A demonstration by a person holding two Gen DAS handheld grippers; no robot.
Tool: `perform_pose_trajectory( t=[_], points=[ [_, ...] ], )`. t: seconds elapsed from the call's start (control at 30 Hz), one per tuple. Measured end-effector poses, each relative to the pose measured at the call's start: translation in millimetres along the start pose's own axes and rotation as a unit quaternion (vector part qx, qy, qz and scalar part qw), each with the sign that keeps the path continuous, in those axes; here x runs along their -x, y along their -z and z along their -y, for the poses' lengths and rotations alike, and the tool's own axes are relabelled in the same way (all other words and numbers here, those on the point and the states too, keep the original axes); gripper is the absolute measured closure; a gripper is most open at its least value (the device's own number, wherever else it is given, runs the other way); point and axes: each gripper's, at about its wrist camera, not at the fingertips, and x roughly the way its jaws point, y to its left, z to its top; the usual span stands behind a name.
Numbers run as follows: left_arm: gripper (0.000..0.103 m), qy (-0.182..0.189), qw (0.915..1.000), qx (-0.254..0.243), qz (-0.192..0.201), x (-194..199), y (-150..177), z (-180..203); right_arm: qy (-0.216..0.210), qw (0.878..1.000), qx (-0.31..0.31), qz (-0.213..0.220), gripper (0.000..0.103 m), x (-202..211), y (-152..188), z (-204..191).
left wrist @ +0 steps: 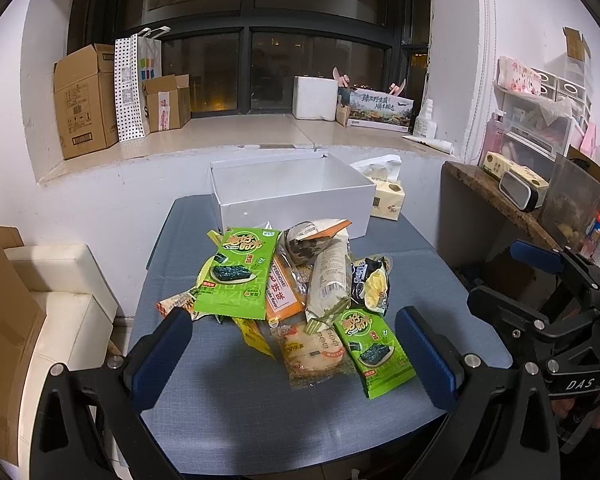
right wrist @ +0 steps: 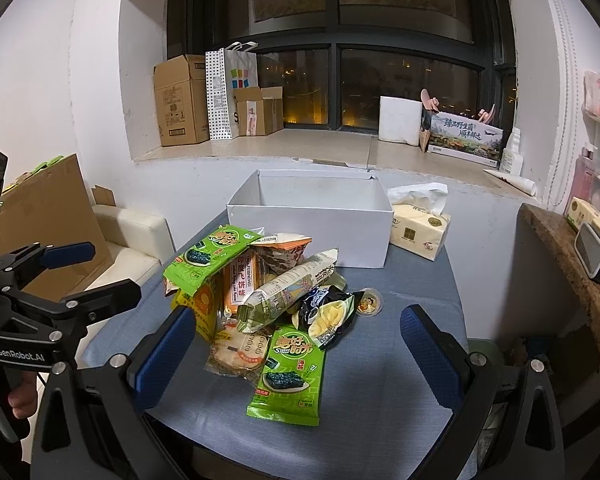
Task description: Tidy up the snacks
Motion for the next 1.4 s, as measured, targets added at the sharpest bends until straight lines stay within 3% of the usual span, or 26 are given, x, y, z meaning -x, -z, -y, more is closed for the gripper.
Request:
perform_pose_trajectory(
  t=[0.67, 0.87, 1.03, 1.33, 1.37, 1.4],
  points=[
    [0.000, -0.001, 0.9999, -0.003, -0.014, -17, -2, -11, -0.004, 1.000, -0.003, -0.002, 0.000, 1, 0, 1],
    [0.000, -0.006, 0.9988, -0.013, -0.046, -60, -11, -32, -0.006, 1.000, -0.006, -0.003, 0.000, -1, 2, 2],
    [0.000, 0.009, 0.9953, -0.013, -0.096, -123, -23, -53, -0.007, 1.000, -0.007, -0.007, 0.000, -4, 3, 2],
    [0.000, -0.020, 0.9886, -0.027, -0.147, -197, -26, -64, -0.005, 1.000, -0.020, -0.017, 0.000, -9, 7, 11],
    [0.001, -0.027, 0.9877, -0.027, -0.151, -202, -25, -65, -0.005, 1.000, -0.022, -0.018, 0.000, -10, 7, 12],
    [0.010, -0.027, 0.9874, -0.024, -0.154, -205, -24, -67, -0.005, 1.000, -0.023, -0.018, 0.000, -10, 7, 13]
  ],
)
